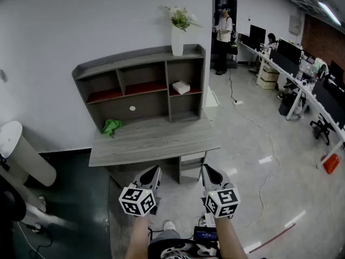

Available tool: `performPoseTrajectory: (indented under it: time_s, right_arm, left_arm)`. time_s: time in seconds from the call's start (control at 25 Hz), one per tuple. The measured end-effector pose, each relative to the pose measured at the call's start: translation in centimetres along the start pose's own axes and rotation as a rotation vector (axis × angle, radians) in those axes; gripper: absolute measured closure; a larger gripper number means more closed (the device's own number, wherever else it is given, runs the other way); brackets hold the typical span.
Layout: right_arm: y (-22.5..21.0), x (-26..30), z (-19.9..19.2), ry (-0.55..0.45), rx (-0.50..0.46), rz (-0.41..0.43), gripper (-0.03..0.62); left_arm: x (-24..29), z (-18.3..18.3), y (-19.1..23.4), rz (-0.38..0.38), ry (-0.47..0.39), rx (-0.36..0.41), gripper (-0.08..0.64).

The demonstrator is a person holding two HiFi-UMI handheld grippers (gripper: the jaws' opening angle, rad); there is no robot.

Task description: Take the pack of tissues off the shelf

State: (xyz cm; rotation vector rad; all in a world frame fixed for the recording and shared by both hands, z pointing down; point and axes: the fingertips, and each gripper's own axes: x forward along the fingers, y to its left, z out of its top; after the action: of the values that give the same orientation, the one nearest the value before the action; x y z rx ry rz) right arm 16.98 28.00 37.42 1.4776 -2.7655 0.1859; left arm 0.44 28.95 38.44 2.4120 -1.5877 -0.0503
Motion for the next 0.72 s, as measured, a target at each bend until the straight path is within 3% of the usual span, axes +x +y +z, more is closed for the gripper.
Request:
performPoseTrajectory:
  time_s: [0.16,0.32,0.48,0.72]
  right_arm:
    - [0.1,0.0,0.1,0.000,-0.003,0.013,0.588]
    - [0.1,-0.1,0.3,0.002,-0.032,0.003,0.588]
    - [0.4,-0.3,0.1,0.028,-0.168,-0.041,0.588]
    - [2.7,0.8,0.3,0.043,-0.257,-0.002,0.588]
  left_arm:
    - [-0.4,0.2,0.6,0.033,-0.016,-0.001,0.554]
    - [-1.0,1.0,0.8,0.074,-0.049,0.071,0.554]
    - [-1.0,0.8,0.7,0.052,-0.052,0.036,0.554]
    - [-0.8,0.9,0.9,0.044,-0.044,0.030,0.554]
